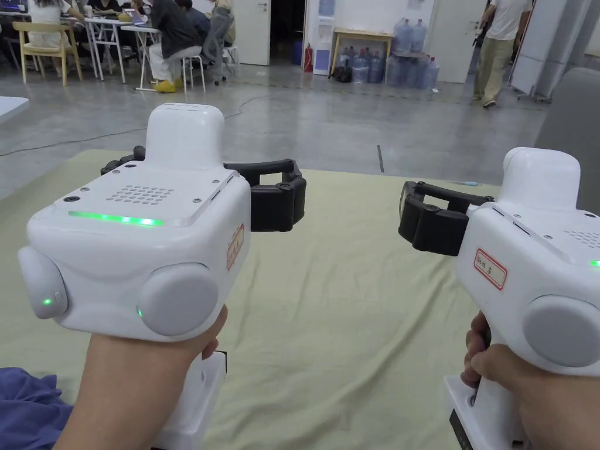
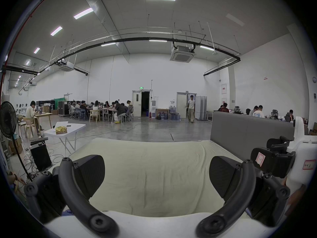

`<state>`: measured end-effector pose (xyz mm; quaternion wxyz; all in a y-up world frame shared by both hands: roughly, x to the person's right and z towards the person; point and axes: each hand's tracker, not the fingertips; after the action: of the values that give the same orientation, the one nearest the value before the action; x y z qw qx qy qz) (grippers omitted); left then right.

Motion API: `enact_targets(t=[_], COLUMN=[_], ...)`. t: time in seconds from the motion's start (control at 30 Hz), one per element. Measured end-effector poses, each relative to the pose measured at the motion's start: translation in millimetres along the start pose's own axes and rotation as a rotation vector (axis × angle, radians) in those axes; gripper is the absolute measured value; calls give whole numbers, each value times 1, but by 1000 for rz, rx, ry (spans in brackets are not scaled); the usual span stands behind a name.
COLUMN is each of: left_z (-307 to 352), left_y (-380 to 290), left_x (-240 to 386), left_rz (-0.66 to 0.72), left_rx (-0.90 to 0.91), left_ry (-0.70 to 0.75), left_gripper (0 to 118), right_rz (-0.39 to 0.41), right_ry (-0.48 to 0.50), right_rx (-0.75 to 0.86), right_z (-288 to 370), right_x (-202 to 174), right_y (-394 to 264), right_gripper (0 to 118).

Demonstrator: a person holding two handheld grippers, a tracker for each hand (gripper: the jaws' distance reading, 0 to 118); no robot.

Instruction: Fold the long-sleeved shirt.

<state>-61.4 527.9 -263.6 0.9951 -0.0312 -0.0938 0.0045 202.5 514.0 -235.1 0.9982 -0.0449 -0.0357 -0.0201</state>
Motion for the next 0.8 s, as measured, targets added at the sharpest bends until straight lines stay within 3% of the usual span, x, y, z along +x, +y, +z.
enact_targets(t=[0.8], left_z=[3], left_y=[1], left_x=[4], left_rz=[-6], left_rx=[5], left_ry=[-4], left_gripper=[118], right_rz=[-1], right_ry=[7], right_rx=[0], right_z=[2], right_x=[1], right_y=[1], right_gripper=[118])
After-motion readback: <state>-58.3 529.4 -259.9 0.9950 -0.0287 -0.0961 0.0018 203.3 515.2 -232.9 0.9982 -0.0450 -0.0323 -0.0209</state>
